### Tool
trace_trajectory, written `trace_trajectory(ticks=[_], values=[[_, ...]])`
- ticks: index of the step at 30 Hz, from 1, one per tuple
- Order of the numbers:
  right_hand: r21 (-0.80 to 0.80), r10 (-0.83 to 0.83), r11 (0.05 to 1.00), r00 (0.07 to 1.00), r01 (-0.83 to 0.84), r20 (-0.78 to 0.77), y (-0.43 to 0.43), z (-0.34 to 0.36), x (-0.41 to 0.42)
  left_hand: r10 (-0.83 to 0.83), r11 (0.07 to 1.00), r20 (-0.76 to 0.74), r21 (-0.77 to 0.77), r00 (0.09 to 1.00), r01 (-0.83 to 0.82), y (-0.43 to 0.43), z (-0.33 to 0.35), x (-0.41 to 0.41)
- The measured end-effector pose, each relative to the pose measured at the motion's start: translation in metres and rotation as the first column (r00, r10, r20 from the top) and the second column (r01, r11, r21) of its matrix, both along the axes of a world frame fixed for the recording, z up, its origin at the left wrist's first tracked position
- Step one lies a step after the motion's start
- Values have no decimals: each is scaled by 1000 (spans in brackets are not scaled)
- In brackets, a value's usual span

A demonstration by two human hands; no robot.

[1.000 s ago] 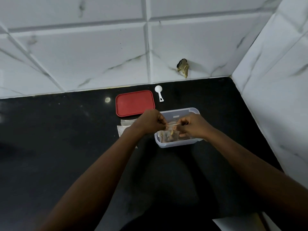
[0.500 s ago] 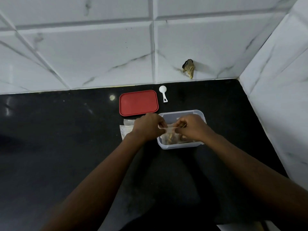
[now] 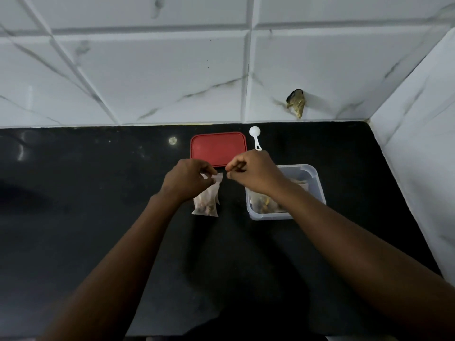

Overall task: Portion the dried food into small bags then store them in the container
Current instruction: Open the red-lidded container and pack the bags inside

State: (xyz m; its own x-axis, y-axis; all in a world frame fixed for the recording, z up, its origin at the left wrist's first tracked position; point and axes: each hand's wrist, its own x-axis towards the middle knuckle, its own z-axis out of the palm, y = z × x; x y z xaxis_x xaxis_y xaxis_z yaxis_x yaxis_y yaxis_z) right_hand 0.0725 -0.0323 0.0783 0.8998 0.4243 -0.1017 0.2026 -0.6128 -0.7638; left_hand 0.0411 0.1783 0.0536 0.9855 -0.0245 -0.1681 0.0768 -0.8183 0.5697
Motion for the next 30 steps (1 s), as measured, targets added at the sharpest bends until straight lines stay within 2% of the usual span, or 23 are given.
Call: trace_trajectory(ticks=[3, 7, 13, 24, 30], values=[[-112, 74, 991, 997, -76, -23, 26, -16, 0, -6, 999, -29, 39, 1000, 7, 16, -8, -5], [-275, 85, 956, 993, -103, -75, 46, -37, -1, -14, 999, -53, 50, 998, 16, 28, -19, -9], [-355, 52, 932, 996, -73, -68, 60, -48, -2, -94, 993, -75, 57, 993, 99, 33, -33, -8], [-242, 22, 969, 995, -45, -98, 59, -39, -10, -89, 982, -57, 162, 994, 98, 42, -28, -8], [-215, 31, 975, 995, -50, -92, 45, -28, -10, -72, 996, -23, -62, 997, 71, 45, -18, -11]])
